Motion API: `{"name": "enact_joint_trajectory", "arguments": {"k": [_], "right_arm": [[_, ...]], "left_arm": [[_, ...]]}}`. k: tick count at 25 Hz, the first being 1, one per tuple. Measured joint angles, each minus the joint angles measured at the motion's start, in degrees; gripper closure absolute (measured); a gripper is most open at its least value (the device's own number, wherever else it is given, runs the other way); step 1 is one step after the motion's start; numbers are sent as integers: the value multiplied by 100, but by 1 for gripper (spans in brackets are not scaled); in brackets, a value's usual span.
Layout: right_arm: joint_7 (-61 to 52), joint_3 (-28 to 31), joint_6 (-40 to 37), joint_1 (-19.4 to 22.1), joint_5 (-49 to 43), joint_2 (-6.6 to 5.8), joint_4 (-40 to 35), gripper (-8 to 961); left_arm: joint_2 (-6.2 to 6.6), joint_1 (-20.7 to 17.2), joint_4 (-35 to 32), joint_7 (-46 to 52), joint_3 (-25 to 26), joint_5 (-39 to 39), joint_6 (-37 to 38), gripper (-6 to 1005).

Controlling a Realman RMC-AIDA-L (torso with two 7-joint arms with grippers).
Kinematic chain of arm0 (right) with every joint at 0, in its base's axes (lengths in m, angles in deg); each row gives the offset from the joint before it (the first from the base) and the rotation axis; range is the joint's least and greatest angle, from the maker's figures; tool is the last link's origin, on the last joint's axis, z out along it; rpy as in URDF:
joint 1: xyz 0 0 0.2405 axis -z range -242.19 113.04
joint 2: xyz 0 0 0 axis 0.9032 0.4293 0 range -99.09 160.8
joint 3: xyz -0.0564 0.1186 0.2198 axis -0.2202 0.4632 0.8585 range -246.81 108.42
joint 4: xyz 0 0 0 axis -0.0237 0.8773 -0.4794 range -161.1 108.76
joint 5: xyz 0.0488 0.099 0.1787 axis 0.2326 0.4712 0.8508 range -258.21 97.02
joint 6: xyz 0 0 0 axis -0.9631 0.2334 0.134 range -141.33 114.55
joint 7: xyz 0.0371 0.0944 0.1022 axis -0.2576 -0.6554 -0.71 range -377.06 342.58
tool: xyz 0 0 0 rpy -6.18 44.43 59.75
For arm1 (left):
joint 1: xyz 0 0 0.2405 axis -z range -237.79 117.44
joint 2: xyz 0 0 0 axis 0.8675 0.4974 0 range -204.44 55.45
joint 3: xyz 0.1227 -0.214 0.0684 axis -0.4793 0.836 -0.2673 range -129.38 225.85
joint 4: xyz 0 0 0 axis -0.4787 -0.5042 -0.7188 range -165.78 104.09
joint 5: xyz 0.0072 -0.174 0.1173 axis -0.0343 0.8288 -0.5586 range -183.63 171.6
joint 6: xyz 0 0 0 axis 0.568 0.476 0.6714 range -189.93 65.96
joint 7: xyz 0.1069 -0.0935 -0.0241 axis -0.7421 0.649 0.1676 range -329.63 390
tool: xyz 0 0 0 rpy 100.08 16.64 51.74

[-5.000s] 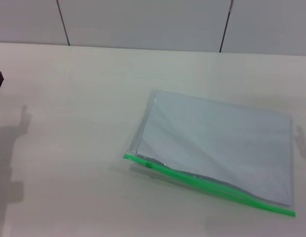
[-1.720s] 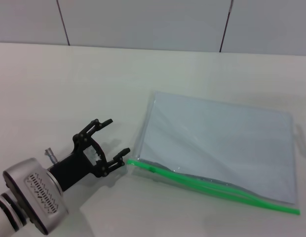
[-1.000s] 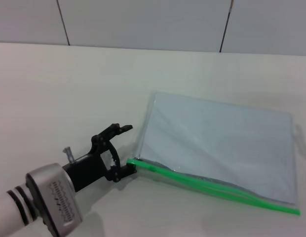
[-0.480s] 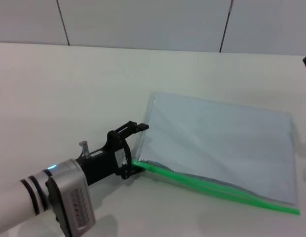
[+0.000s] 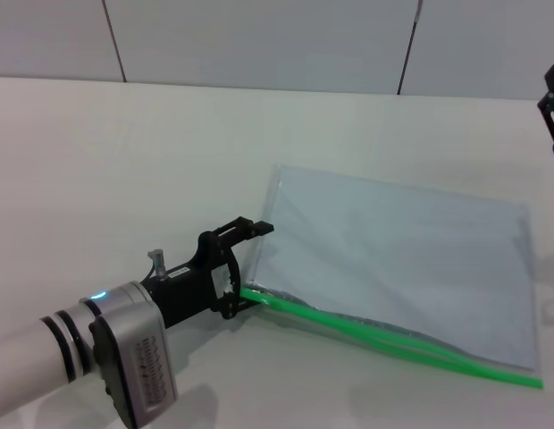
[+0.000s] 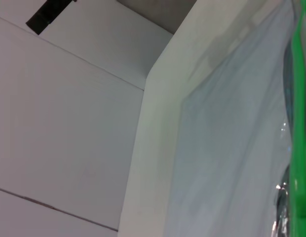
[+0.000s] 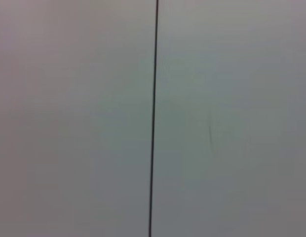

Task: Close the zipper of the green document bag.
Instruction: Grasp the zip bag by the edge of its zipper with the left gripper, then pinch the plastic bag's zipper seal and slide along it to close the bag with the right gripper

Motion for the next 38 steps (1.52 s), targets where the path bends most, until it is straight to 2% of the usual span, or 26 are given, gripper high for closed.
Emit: {"name": "enact_joint_trajectory", "arguments": {"k": [8, 18, 24, 31, 34, 35, 36, 38], "right_arm": [[0, -16, 0, -21, 0, 0, 16, 215], [0, -98, 54, -81, 0, 0, 17, 216], [18, -227, 135, -177, -236, -14, -24, 217], [143, -226, 146, -212, -674, -19, -19, 218], [143, -229, 194, -261, -1361, -24, -27, 218], [143, -229, 253, -316, -1853, -26, -28, 219], [143, -229, 253, -316, -1853, -26, -28, 219], [150, -227, 374, -406, -2595, -27, -34, 219]], "left_arm": [[-21, 3, -30, -236, -3, -22, -148, 287], [-30, -8, -46, -356, 15, -89, -147, 757], [-34, -27, -49, -366, 37, -81, -145, 906], [-24, -31, -49, -376, 56, -76, -126, 940], [-19, -37, -41, -377, 60, -71, -134, 945], [-19, -39, -33, -377, 62, -62, -135, 945], [-19, -41, -27, -378, 64, -49, -135, 945], [-17, -41, -22, -399, 70, -8, -136, 945]]}}
